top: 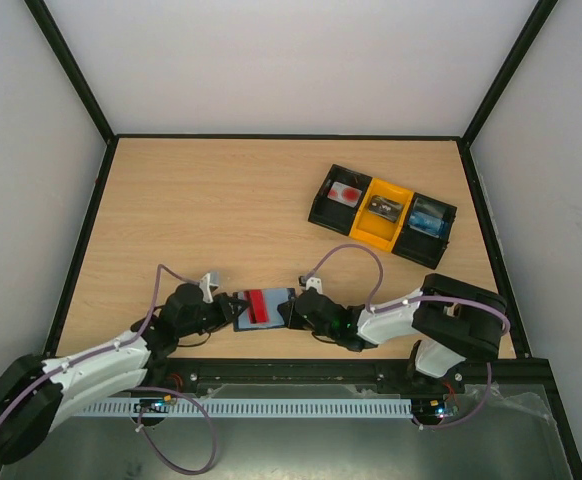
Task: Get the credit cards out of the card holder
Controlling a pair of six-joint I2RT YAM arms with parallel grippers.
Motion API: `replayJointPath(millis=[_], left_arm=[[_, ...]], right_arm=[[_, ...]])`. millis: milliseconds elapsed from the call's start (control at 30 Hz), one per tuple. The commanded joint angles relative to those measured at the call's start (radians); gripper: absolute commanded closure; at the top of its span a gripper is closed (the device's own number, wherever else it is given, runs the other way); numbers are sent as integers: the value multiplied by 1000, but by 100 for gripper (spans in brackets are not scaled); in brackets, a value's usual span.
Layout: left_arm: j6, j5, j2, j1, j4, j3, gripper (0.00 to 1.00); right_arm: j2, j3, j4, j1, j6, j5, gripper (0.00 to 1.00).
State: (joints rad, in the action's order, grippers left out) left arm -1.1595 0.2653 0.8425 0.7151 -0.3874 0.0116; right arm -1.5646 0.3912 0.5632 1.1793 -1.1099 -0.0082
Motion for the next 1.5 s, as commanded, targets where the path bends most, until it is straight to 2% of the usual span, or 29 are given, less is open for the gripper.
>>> replayJointPath(millis=[0, 267, 467, 567, 833, 1000, 1267, 1467], left_arm=[[17, -77, -105, -19, 174, 26, 97], [19, -84, -254, -41, 302, 50, 97], [7, -42, -321, -49, 319, 81, 97], [-35, -37, -373, -56, 321, 79, 97], [-235, 50, -488, -93, 259, 42, 97], [-340, 65, -528, -98, 249, 51, 97], [-470, 81, -552, -100, 215, 50, 97], [-552, 108, -551, -101, 149, 14, 97]], right_arm=[[13, 20, -244, 6, 55, 56, 86], [137, 95, -368, 6, 174, 107, 82], [291, 76, -349, 6, 361, 158, 80], [348, 51, -290, 6, 483, 159, 79], [487, -92, -22, 23, 903, 31, 78], [501, -103, 12, 25, 1184, 65, 77], [476, -52, 40, 25, 1453, -5, 68], [434, -23, 53, 53, 1642, 43, 62]])
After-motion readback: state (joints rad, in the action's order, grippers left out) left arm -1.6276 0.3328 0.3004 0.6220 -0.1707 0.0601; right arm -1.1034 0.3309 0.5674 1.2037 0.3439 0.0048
